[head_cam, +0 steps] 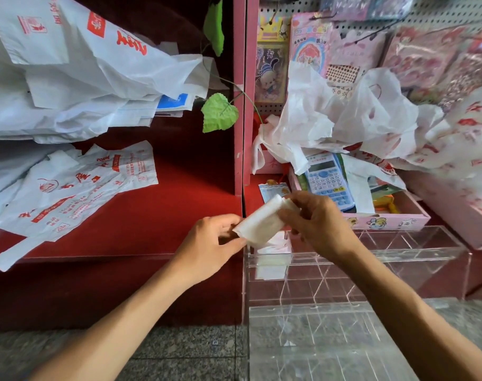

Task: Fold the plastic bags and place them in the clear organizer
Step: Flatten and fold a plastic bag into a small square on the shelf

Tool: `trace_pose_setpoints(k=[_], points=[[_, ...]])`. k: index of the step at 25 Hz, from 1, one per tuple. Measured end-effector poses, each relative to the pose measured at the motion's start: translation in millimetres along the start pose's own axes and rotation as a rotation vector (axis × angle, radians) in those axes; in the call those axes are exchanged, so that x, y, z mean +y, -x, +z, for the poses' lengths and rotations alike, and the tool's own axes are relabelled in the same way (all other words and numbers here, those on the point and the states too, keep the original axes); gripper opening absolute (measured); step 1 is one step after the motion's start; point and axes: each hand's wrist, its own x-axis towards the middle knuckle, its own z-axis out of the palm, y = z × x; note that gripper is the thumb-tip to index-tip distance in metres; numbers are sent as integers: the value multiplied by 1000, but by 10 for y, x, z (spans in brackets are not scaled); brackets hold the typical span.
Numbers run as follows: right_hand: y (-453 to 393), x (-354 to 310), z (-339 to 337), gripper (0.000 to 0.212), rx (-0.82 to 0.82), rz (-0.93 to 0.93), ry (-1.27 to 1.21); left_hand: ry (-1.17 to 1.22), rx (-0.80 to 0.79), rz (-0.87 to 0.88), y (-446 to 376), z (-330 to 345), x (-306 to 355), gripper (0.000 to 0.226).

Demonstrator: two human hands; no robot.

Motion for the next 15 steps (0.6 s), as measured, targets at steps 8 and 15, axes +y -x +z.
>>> trace_pose_setpoints(k=[8,15], points=[[9,424,-594,15,72,54,275,-339,-2,-15,-29,340,-74,28],[-34,500,-596,7,-40,-6,505,-358,-5,-23,-3,368,-104,29]])
